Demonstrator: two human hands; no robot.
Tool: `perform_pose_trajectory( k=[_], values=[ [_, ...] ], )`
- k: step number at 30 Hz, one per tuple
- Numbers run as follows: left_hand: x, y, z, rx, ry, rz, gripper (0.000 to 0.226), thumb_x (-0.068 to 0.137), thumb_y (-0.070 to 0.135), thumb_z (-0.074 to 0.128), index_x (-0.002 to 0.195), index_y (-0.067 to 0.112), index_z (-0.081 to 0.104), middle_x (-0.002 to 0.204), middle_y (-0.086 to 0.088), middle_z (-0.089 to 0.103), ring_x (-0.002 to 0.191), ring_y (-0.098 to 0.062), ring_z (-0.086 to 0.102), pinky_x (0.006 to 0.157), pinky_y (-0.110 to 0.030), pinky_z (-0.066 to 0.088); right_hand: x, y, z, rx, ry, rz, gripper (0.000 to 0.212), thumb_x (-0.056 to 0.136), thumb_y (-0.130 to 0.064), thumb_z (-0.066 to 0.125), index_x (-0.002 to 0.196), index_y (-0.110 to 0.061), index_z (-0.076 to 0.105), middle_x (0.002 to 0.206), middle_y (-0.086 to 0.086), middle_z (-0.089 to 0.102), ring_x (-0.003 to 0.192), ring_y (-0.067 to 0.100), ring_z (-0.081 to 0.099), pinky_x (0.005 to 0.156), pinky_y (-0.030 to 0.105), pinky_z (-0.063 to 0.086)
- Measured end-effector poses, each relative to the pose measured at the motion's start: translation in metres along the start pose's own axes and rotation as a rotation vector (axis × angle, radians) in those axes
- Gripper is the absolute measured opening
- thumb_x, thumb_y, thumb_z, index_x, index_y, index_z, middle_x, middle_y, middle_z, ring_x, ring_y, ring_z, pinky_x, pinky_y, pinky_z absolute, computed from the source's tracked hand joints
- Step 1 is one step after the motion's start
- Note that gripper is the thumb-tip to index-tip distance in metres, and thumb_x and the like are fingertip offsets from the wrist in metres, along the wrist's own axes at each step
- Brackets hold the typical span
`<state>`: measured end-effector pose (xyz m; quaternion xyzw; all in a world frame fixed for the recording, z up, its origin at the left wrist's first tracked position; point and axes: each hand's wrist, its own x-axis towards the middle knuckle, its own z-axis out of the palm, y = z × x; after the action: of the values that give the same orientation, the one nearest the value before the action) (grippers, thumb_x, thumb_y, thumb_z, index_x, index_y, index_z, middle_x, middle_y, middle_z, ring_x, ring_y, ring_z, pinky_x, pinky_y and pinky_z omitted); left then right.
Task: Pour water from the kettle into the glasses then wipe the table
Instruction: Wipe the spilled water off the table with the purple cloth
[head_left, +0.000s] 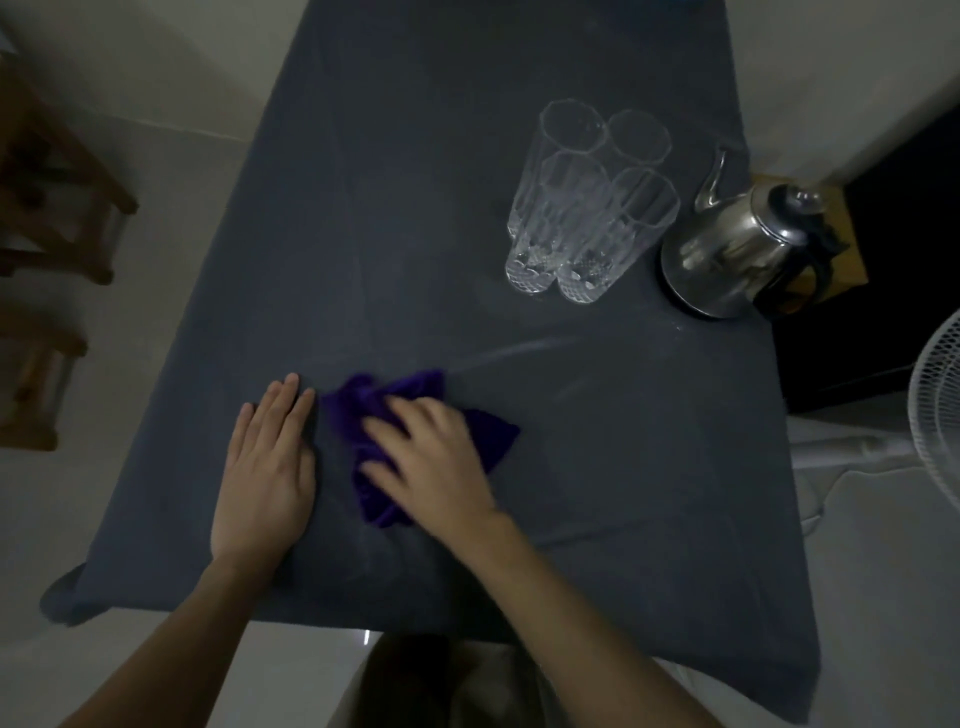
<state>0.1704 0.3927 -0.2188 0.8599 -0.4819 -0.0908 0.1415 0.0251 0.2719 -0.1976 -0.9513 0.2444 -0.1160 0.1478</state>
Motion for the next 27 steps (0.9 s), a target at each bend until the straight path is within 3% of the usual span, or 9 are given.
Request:
perform_pose_trajectory(
  k=[3, 8, 14, 16, 18, 22, 24, 27],
  values=[
    [0.000, 0.000, -0.001, 0.004, -0.004, 0.001, 0.054, 0.096, 0.026, 0.026, 0.146, 0.007, 0.035, 0.157, -0.012, 0.029, 0.148, -0.022, 0.020, 0.123, -0.037, 0.008, -0.013, -0.010, 0.005, -0.003, -0.094, -0.066, 0.043, 0.084, -0.035, 0.060, 0.125, -0.019, 0.058, 0.129, 0.010, 0.056, 0.112, 0.028, 0.048, 0.090, 0.044, 0.043],
    [0.001, 0.003, -0.002, -0.005, 0.008, -0.006, 0.053, 0.095, 0.022, 0.029, 0.145, 0.005, 0.038, 0.156, -0.012, 0.031, 0.147, -0.025, 0.024, 0.123, -0.040, 0.010, -0.067, 0.052, -0.031, -0.085, -0.120, -0.074, 0.044, 0.079, -0.032, 0.053, 0.121, -0.023, 0.063, 0.123, 0.006, 0.062, 0.109, 0.026, 0.056, 0.087, 0.039, 0.047],
    [0.000, 0.000, 0.001, 0.001, 0.006, -0.006, 0.056, 0.094, 0.025, 0.025, 0.144, 0.004, 0.039, 0.155, -0.013, 0.032, 0.145, -0.025, 0.025, 0.123, -0.040, 0.009, -0.138, 0.162, -0.095, -0.185, -0.029, 0.369, 0.045, 0.083, -0.028, 0.051, 0.123, -0.014, 0.065, 0.122, 0.015, 0.063, 0.110, 0.031, 0.051, 0.093, 0.042, 0.044],
    [0.000, 0.000, 0.001, -0.011, 0.011, -0.008, 0.056, 0.093, 0.024, 0.025, 0.143, 0.003, 0.040, 0.155, -0.014, 0.033, 0.144, -0.027, 0.027, 0.122, -0.041, 0.012, -0.145, 0.185, -0.104, -0.201, 0.018, 0.510, 0.039, 0.087, -0.020, 0.060, 0.124, -0.010, 0.063, 0.122, 0.018, 0.062, 0.112, 0.036, 0.052, 0.095, 0.046, 0.043],
    [0.000, 0.000, 0.002, -0.015, 0.021, 0.001, 0.056, 0.093, 0.024, 0.026, 0.142, 0.002, 0.041, 0.154, -0.015, 0.035, 0.143, -0.028, 0.030, 0.121, -0.043, 0.014, -0.140, 0.197, -0.102, -0.166, 0.073, 0.598, 0.038, 0.086, -0.011, 0.067, 0.123, -0.006, 0.062, 0.121, 0.020, 0.062, 0.113, 0.035, 0.048, 0.095, 0.047, 0.043],
    [0.000, -0.003, 0.005, -0.021, 0.023, 0.008, 0.055, 0.093, 0.023, 0.025, 0.142, 0.003, 0.041, 0.154, -0.013, 0.035, 0.144, -0.026, 0.029, 0.121, -0.045, 0.017, -0.106, 0.191, -0.087, -0.087, 0.231, 0.715, 0.033, 0.089, -0.010, 0.063, 0.120, -0.001, 0.062, 0.118, 0.022, 0.063, 0.114, 0.035, 0.049, 0.097, 0.045, 0.041],
    [0.000, -0.004, 0.006, -0.008, 0.021, 0.006, 0.055, 0.093, 0.023, 0.026, 0.142, 0.005, 0.041, 0.154, -0.012, 0.034, 0.144, -0.024, 0.028, 0.122, -0.041, 0.013, -0.081, 0.180, -0.079, -0.057, 0.275, 0.697, 0.032, 0.090, -0.009, 0.063, 0.120, 0.001, 0.062, 0.118, 0.022, 0.064, 0.114, 0.037, 0.050, 0.099, 0.046, 0.040],
    [0.000, 0.000, 0.001, 0.016, 0.007, -0.006, 0.053, 0.095, 0.023, 0.027, 0.144, 0.007, 0.039, 0.156, -0.010, 0.032, 0.145, -0.021, 0.026, 0.123, -0.033, 0.004, -0.038, 0.150, -0.066, -0.009, 0.236, 0.524, 0.031, 0.087, -0.006, 0.066, 0.116, 0.003, 0.064, 0.115, 0.022, 0.065, 0.110, 0.041, 0.054, 0.097, 0.049, 0.043]
  ],
)
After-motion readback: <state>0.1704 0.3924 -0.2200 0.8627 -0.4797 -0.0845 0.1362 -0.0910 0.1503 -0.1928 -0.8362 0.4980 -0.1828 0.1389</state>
